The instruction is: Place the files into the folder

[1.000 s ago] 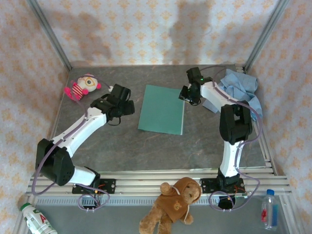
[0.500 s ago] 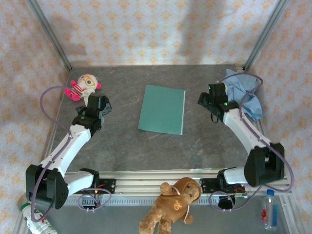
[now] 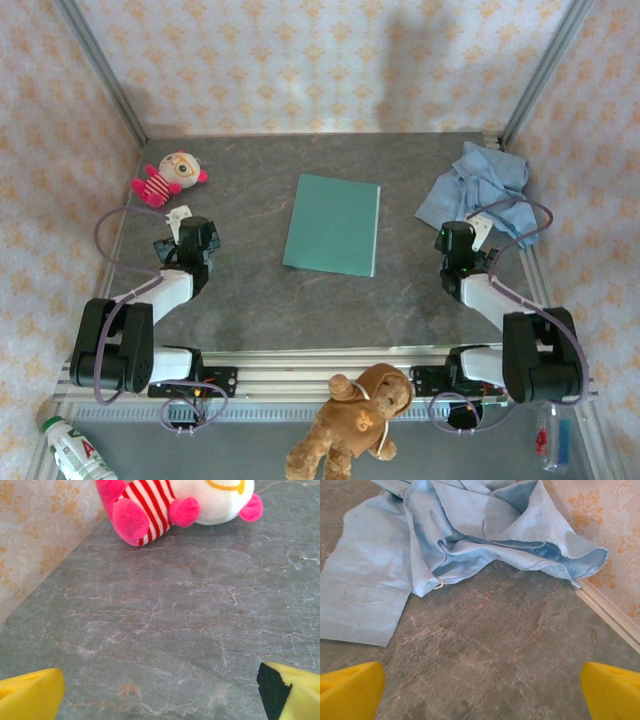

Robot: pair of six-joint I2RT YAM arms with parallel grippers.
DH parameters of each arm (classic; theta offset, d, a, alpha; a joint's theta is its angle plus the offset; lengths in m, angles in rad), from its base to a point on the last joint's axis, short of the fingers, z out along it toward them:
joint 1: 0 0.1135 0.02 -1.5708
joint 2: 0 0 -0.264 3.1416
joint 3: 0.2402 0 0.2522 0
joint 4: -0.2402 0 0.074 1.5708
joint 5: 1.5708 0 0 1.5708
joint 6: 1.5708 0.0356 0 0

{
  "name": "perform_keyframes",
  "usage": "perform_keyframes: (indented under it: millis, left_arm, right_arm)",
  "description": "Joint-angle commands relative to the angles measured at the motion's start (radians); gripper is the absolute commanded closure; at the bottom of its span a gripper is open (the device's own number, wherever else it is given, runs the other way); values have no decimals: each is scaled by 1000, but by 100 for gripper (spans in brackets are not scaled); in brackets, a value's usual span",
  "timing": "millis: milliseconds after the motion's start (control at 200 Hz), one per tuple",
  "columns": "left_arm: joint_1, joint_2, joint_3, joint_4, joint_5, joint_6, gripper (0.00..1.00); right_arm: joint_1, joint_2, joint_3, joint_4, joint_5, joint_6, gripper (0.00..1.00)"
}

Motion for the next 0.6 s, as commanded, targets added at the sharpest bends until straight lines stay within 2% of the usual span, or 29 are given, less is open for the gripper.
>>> perform_keyframes:
  millis: [0, 115, 195, 310, 500, 596]
  left_arm:
    - [7, 16, -16, 188, 33, 51, 0]
    - [7, 37, -39, 281, 47, 64, 0]
    - [9, 58, -27, 274, 50, 64, 0]
    - [9, 59, -49, 308, 53, 64, 0]
    - [8, -8, -107, 349, 81, 71, 0]
    - [8, 19, -99, 362, 69, 70, 0]
  right_arm:
    - [-7, 13, -25, 230, 0, -51, 0]
    - [-26, 15, -76, 388, -79, -87, 0]
    - [-34, 36, -102, 489, -135, -112, 0]
    - [-38, 81, -107, 559, -211, -122, 0]
    - [-38, 215, -121, 692, -271, -146, 0]
    - [-38, 271, -101, 713, -291, -161, 0]
